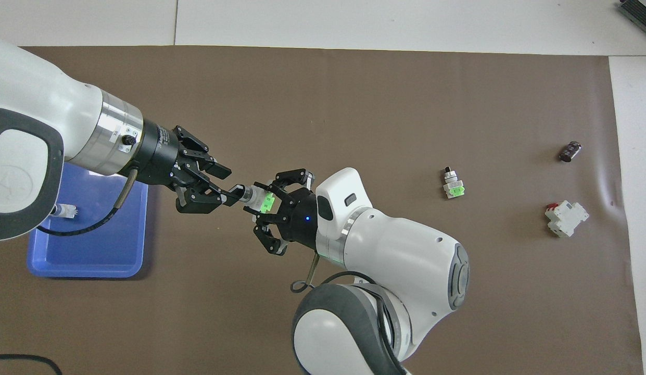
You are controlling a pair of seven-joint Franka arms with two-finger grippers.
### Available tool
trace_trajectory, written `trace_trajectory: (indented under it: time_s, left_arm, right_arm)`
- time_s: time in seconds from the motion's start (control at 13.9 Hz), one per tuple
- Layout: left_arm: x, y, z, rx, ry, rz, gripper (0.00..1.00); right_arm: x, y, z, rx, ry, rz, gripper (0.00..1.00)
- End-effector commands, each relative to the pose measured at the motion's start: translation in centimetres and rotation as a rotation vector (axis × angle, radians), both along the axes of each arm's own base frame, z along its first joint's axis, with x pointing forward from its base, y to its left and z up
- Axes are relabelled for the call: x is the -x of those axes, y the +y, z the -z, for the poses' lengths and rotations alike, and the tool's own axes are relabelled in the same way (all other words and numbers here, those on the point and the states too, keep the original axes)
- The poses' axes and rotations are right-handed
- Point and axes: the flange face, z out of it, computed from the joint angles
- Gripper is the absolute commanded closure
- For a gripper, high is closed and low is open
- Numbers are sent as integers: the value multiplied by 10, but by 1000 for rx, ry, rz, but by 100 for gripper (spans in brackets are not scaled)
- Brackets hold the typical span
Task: Turn and place switch with both arms
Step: 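Close the left gripper on the switch held by the right gripper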
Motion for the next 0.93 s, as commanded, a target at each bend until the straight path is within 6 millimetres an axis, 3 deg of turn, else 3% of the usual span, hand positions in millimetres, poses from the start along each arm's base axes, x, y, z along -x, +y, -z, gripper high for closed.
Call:
trace_trajectory:
  time_s: [0.0,0.36,0.65,0.86]
  left_arm:
    - [5,-2,2,17,5,2,68]
    - [10,-2,2,11,36,27,78]
    - [15,-1,4,7,60,43,79]
    - [18,-1,6,3,74,54,91]
  right_arm:
    - [0,0,1,-16,14,31,100]
    - [1,1,1,-16,14,29,100]
    - [1,1,0,-17,14,31,100]
    - [0,0,0,-17,15,34,100]
